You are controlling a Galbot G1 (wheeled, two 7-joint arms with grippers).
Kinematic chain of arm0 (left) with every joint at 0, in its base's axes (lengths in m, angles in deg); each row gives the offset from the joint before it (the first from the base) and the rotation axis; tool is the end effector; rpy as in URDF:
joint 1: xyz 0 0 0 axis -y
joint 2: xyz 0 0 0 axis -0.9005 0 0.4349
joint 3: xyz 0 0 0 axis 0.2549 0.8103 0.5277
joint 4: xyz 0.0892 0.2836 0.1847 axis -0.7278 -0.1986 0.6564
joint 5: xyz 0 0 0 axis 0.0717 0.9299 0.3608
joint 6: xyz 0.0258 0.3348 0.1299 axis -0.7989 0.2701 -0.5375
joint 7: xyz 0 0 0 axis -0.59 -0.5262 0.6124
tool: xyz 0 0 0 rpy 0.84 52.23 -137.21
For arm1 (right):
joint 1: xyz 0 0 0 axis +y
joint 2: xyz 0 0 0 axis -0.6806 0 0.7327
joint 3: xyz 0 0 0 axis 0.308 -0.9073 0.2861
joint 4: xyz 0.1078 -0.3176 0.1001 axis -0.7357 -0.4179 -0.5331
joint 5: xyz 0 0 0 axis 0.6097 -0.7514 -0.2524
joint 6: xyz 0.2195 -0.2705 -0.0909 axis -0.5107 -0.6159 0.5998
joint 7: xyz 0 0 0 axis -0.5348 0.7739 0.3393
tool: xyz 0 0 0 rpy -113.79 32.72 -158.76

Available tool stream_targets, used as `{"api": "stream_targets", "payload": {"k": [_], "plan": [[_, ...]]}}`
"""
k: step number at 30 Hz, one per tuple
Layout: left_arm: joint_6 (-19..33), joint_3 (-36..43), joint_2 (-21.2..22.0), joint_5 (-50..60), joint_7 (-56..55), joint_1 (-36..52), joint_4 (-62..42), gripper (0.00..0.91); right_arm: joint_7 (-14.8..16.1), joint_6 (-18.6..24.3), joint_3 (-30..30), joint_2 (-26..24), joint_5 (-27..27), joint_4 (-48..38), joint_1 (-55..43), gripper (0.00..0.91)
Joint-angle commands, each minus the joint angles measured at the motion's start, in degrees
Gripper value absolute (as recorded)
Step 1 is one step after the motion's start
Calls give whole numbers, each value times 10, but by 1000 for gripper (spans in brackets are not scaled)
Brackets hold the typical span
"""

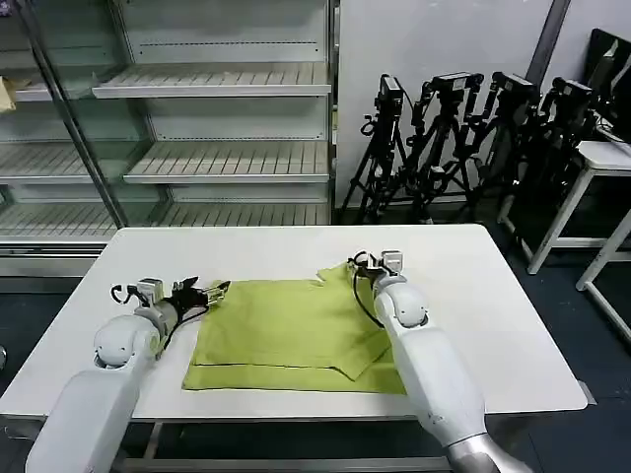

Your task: Fold and organize the clothes.

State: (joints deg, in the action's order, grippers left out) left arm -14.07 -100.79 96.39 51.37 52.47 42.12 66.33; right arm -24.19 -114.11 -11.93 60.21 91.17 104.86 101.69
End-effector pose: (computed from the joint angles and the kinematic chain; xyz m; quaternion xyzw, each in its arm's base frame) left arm 0.4436 0.1478 -0.2607 -0.1138 -0.9653 -0.0057 0.2352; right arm 0.5263 0.0621 -0.2583 0.0681 -0.9738 -0.0044 0.2169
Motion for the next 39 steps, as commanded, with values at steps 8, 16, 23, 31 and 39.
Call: {"api": "stream_targets", "payload": {"k": [8,16,23,31,39], "plan": [[-9,3,8,26,7,16,-26,907,-3,-5,-4,14,6,-30,-16,907],[-8,4,8,30,10,15,-26,10,5,-13,-1,15,12,-33,-15,0],[-9,6,9,30,14,12,-23,20,5,-14,0,14,13,-28,-14,0],[-9,4,9,30,27,8,-19,20,6,-14,-1,10,13,-21,-13,0],[-5,0,11,27,31,8,-13,20,17,10,-5,-3,10,23,-3,0]]}}
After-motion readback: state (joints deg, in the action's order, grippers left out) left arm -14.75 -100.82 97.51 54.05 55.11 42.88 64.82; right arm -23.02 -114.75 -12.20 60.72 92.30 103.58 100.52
